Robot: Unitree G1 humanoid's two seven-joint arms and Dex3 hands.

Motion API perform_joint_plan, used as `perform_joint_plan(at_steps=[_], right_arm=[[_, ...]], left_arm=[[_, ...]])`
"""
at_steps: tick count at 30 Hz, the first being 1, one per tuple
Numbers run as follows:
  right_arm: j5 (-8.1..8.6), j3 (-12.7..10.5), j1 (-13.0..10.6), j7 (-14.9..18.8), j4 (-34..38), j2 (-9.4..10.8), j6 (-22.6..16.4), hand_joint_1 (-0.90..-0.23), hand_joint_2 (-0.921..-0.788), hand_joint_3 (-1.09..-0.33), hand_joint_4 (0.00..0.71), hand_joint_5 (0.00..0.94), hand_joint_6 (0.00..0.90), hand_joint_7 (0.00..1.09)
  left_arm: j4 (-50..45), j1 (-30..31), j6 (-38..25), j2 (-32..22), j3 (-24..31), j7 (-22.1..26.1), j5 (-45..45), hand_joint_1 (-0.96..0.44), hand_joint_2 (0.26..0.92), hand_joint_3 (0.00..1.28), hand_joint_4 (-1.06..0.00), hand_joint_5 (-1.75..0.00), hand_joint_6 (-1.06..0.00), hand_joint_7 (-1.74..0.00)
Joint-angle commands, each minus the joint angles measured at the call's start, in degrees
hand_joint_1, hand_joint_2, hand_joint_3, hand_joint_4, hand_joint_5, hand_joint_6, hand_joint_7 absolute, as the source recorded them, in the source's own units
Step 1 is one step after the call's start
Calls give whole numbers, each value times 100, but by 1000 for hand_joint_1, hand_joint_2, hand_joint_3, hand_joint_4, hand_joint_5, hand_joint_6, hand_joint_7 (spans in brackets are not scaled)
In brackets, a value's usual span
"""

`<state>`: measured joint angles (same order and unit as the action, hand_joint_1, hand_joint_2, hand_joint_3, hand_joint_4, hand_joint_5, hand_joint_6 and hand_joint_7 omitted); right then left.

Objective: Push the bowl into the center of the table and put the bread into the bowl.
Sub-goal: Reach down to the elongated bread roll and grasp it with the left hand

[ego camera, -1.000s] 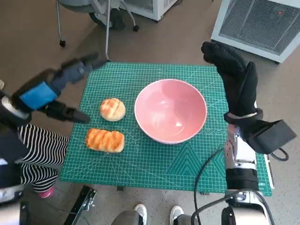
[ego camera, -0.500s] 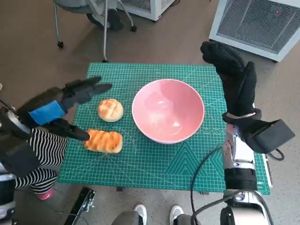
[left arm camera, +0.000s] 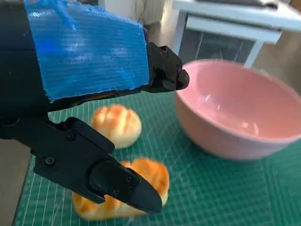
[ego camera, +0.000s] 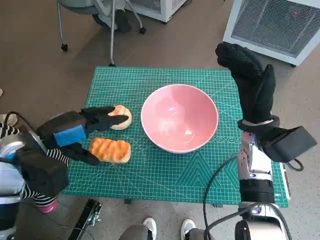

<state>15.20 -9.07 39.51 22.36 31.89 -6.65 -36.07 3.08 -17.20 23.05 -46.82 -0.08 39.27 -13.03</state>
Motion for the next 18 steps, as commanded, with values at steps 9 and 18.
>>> perform_joint_plan(at_steps=[9,18], right_arm=[[86,-56,-165,9,-57,-39,186,-733,-921,-668,154,11,99,429],[69,-71,-185,-8,-94,-15,220,-736,-921,-663,174,17,109,435]], left_arm=[[633,-31,300,130,-446,-291,-327,-548,780,1,-213,-3,-308,-21],[1195,-228,381,258,-769,-479,-644,-520,778,0,-227,-4,-326,-17]])
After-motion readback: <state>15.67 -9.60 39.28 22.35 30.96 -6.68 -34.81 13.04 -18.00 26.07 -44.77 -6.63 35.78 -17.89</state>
